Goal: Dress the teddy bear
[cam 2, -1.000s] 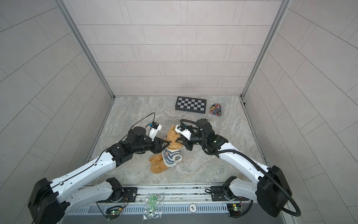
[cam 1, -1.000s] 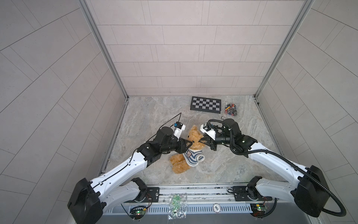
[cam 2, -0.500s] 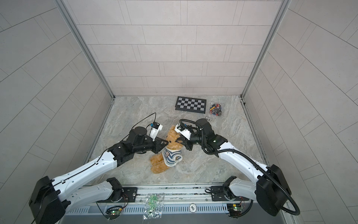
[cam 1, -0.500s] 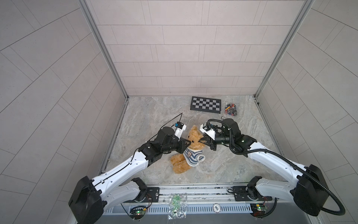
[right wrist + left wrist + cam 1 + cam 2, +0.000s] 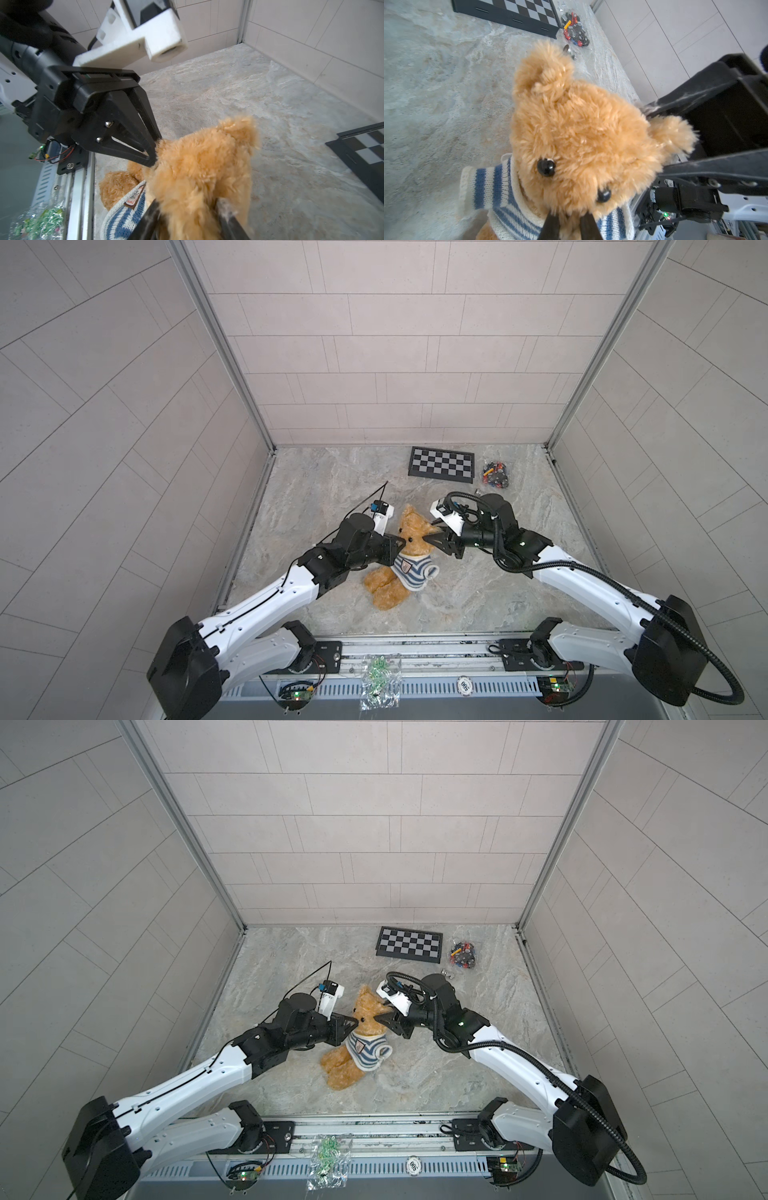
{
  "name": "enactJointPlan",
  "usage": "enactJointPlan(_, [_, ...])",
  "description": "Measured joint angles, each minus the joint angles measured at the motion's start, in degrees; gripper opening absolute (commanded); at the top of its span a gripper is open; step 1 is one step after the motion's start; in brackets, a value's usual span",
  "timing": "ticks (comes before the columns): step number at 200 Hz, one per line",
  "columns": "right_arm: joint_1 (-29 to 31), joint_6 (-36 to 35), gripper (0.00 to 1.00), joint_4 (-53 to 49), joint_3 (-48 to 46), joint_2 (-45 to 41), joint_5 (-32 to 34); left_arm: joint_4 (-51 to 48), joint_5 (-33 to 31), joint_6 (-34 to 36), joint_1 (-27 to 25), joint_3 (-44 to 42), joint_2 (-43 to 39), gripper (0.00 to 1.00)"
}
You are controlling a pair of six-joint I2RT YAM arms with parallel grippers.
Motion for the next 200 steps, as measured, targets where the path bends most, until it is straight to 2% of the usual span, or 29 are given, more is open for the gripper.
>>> enactJointPlan(40, [0.04, 2.38, 0.68, -3.13, 0.00, -4.07, 6.16, -2.64, -5.84, -2.25, 0.72, 0.00, 0.00, 0.01])
enactJointPlan(87, [0.04, 5.05, 0.72, -7.43, -0.07, -9.31, 13.00, -3.17, -10.84, -5.49, 0.81, 0.00, 2.08, 0.05])
enactJointPlan(136, [0.07, 5.97, 0.71, -10.58, 0.33, -10.14, 16.55, -0.15, -12.00, -9.44, 0.81, 0.00, 4.76, 0.34])
enactJointPlan(172, [0.83, 6.21, 0.71, -12.04, 0.87, -9.51, 16.74, -0.50, -11.08, -8.85, 1.38, 0.00, 3.87, 0.48])
enactJointPlan(200, [3.13, 6.32, 0.71, -13.09, 1.92, -9.33, 17.66, -2.43, -8.28, -6.60, 3.10, 0.00, 2.14, 0.50])
